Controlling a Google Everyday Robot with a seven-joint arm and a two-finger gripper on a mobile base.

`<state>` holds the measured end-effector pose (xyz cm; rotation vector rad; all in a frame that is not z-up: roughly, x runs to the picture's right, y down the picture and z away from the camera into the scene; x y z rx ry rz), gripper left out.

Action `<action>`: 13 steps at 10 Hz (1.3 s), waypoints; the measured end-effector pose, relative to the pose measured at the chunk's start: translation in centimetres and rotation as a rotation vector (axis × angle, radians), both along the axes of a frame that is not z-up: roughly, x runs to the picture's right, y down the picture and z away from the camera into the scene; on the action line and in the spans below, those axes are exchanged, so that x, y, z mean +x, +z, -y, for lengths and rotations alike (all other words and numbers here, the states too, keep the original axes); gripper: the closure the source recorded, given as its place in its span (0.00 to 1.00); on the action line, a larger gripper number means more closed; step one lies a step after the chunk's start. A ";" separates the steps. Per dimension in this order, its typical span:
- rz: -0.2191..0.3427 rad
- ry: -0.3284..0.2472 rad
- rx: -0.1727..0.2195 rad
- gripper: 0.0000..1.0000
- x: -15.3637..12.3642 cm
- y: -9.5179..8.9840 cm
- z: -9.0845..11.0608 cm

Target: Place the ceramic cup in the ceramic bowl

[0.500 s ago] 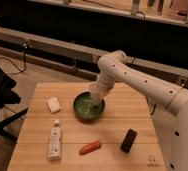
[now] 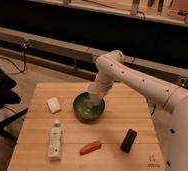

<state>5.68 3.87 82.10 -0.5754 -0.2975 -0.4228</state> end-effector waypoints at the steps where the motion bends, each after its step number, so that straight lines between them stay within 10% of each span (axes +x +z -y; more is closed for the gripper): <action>1: 0.004 -0.006 -0.001 0.98 -0.2 0.1 0.0; 13: 0.048 -0.072 -0.018 0.98 -0.8 0.5 -0.2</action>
